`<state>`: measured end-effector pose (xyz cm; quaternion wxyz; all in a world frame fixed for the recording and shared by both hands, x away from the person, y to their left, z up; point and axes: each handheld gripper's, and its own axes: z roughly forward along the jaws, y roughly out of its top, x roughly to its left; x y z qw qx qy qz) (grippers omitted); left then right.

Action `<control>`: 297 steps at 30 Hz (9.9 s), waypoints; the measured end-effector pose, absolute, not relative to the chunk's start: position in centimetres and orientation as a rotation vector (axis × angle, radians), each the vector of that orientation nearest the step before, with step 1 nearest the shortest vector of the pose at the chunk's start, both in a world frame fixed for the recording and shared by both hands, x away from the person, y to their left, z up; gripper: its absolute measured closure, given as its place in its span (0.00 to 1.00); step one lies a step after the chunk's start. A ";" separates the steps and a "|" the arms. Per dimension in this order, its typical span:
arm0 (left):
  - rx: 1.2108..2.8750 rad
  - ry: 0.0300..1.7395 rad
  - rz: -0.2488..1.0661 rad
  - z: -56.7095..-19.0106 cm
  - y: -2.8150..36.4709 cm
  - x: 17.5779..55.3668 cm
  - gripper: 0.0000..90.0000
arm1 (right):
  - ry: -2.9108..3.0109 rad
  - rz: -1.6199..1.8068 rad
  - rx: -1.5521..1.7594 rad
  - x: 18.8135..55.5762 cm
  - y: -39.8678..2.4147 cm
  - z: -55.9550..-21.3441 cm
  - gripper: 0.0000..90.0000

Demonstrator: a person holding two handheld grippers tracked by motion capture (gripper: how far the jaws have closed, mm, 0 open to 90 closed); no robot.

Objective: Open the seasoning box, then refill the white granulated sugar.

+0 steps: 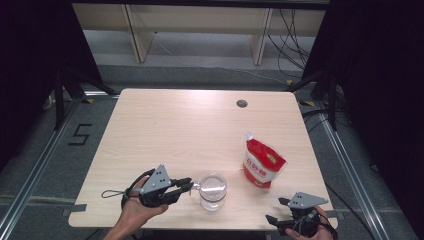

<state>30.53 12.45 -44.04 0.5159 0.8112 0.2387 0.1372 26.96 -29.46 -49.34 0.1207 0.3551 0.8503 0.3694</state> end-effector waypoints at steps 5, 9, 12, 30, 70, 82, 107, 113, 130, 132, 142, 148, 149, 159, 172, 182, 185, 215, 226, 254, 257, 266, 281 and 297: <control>1.951 0.560 0.334 -43.7 12.0 30.7 0.96 | 2.486 1.081 1.064 26.7 -29.2 -49.2 0.28; 1.931 0.603 0.313 -43.5 11.8 31.0 0.99 | 2.487 1.076 1.018 26.9 -29.3 -49.3 0.30; 1.926 0.607 0.307 -43.5 11.5 31.2 0.99 | 2.489 1.073 1.031 26.8 -29.3 -49.3 0.32; 1.959 0.617 0.324 -44.2 11.2 31.4 0.99 | 2.494 1.069 1.011 26.7 -29.1 -49.3 0.35; 1.941 0.626 0.328 -44.7 11.6 31.4 0.99 | 2.329 1.339 0.847 26.4 -27.7 -47.8 0.74; 1.944 0.624 0.336 -44.7 11.6 31.3 0.98 | 2.360 1.385 0.698 26.7 -24.7 -47.1 0.93; 1.935 0.621 0.333 -44.5 11.5 31.2 0.98 | 2.362 1.437 0.566 28.2 -20.1 -46.2 1.00; 1.948 0.599 0.348 -44.4 11.6 31.2 0.99 | 2.370 1.438 0.562 28.6 -19.8 -46.3 1.00; 1.948 0.599 0.343 -44.4 11.6 31.2 0.99 | 2.375 1.413 0.563 28.9 -19.3 -46.5 1.00; 1.938 0.615 0.326 -44.5 11.6 31.2 0.99 | 2.376 1.413 0.562 28.9 -19.3 -46.5 1.00; 1.945 0.600 0.332 -44.7 11.7 31.3 0.99 | 2.377 1.417 0.561 29.0 -19.2 -46.3 1.00; 1.944 0.605 0.328 -44.8 11.8 31.3 0.99 | 2.372 1.419 0.543 29.1 -18.9 -46.1 1.00; 1.943 0.604 0.329 -44.8 11.8 31.3 0.99 | 2.372 1.421 0.545 29.0 -18.9 -46.1 1.00; 1.942 0.604 0.325 -44.8 11.8 31.3 0.99 | 2.344 1.470 0.520 29.1 -17.7 -45.2 1.00; 1.889 0.658 0.315 -45.1 14.2 30.9 0.57 | 2.344 1.475 0.488 28.9 -17.0 -44.0 1.00; 1.989 0.697 0.297 -47.3 14.9 29.9 0.26 | 2.341 1.486 0.471 28.8 -16.4 -43.5 1.00; 1.976 0.722 0.296 -47.7 15.0 29.7 0.19 | 2.329 1.487 0.459 28.9 -16.3 -43.3 1.00; 2.017 0.788 0.331 -49.3 16.6 28.8 0.18 | 2.339 1.508 0.384 29.5 -13.4 -42.3 1.00; 2.026 0.784 0.328 -49.4 16.4 28.7 0.18 | 2.356 1.503 0.352 29.7 -12.2 -42.3 1.00; 2.012 0.771 0.324 -49.3 16.2 28.8 0.18 | 2.261 1.545 0.467 30.7 -16.6 -44.3 0.73; 2.010 0.798 0.324 -49.3 16.2 28.8 0.18 | 2.255 1.542 0.487 30.7 -17.7 -44.3 0.70; 1.986 0.793 0.320 -49.3 16.2 28.7 0.18 | 2.210 1.523 0.586 30.6 -19.2 -44.8 0.57; 2.006 0.762 0.327 -49.5 15.9 28.7 0.18 | 2.151 1.511 0.730 29.1 -22.1 -45.6 0.49; 1.964 0.803 0.300 -49.2 16.2 28.7 0.17 | 2.118 1.454 0.858 26.8 -26.5 -46.2 0.44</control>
